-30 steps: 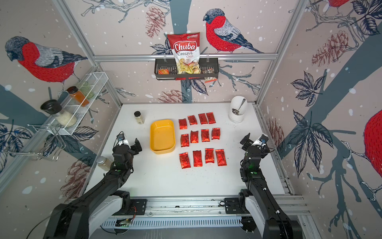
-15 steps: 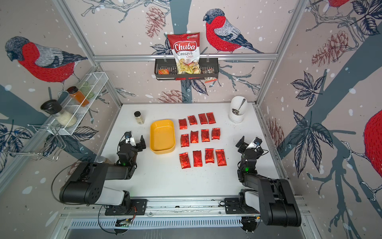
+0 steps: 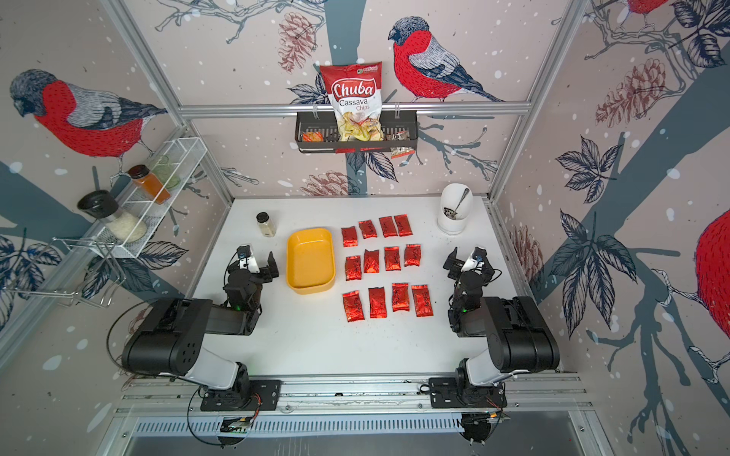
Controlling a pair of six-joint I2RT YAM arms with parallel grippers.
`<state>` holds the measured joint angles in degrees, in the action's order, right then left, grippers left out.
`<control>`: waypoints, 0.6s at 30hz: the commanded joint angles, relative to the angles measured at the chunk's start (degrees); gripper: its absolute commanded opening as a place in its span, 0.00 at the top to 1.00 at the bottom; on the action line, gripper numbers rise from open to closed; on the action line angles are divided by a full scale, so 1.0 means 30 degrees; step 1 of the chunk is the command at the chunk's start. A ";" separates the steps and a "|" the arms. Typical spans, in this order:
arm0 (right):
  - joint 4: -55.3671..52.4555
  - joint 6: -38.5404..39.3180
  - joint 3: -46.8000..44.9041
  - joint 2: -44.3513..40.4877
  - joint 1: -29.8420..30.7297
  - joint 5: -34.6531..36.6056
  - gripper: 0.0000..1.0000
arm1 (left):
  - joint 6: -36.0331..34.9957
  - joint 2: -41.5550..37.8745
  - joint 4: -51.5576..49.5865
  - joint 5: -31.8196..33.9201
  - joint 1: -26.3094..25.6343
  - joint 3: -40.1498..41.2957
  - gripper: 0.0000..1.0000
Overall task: Take the tea bags out of the storage box
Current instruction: Reset both arms
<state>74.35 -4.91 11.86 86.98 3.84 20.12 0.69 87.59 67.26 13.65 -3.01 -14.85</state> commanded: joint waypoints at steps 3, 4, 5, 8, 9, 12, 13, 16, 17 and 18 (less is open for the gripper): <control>-0.0609 -0.0246 0.0069 -0.0106 -0.0107 -0.0063 0.00 | 0.0151 0.0037 0.0380 -0.0243 0.0098 -0.0089 0.04; -0.0585 -0.0239 0.0047 -0.0132 -0.0092 -0.0031 0.00 | 0.0151 0.0013 0.0357 -0.0228 0.0094 -0.0088 0.04; -0.0551 -0.0215 0.0004 -0.0172 -0.0078 -0.0003 0.00 | 0.0152 -0.0017 0.0368 -0.0244 0.0103 -0.0070 0.04; -0.0462 -0.0178 -0.0026 -0.0131 0.0004 0.0090 0.00 | 0.0151 -0.0018 0.0371 -0.0258 0.0102 -0.0057 0.04; -0.0491 -0.0180 0.0001 -0.0150 -0.0014 0.0089 0.00 | 0.0151 -0.0018 0.0371 -0.0245 0.0110 -0.0059 0.04; -0.0537 -0.0154 0.0003 -0.0136 0.0009 0.0090 0.00 | 0.0151 -0.0018 0.0371 -0.0244 0.0097 -0.0059 0.04; -0.0407 -0.0149 0.0046 -0.0012 -0.0003 0.0021 0.00 | 0.0151 -0.0018 0.0371 -0.0243 0.0120 -0.0045 0.04; -0.0635 -0.0203 0.0199 0.0101 -0.0195 -0.0378 0.00 | 0.0151 0.0012 0.0371 -0.0244 0.0095 -0.0088 0.04; -0.0685 -0.0239 0.0182 0.0011 -0.0195 -0.0406 0.00 | 0.0155 0.0008 0.0371 -0.0243 0.0095 -0.0088 0.04; -0.0524 -0.0188 0.0128 0.0007 -0.0195 -0.0364 0.00 | 0.0151 0.0007 0.0371 -0.0243 0.0108 -0.0088 0.04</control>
<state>71.94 -4.93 12.05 87.26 3.33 19.57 1.13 87.68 66.98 13.52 -2.81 -14.96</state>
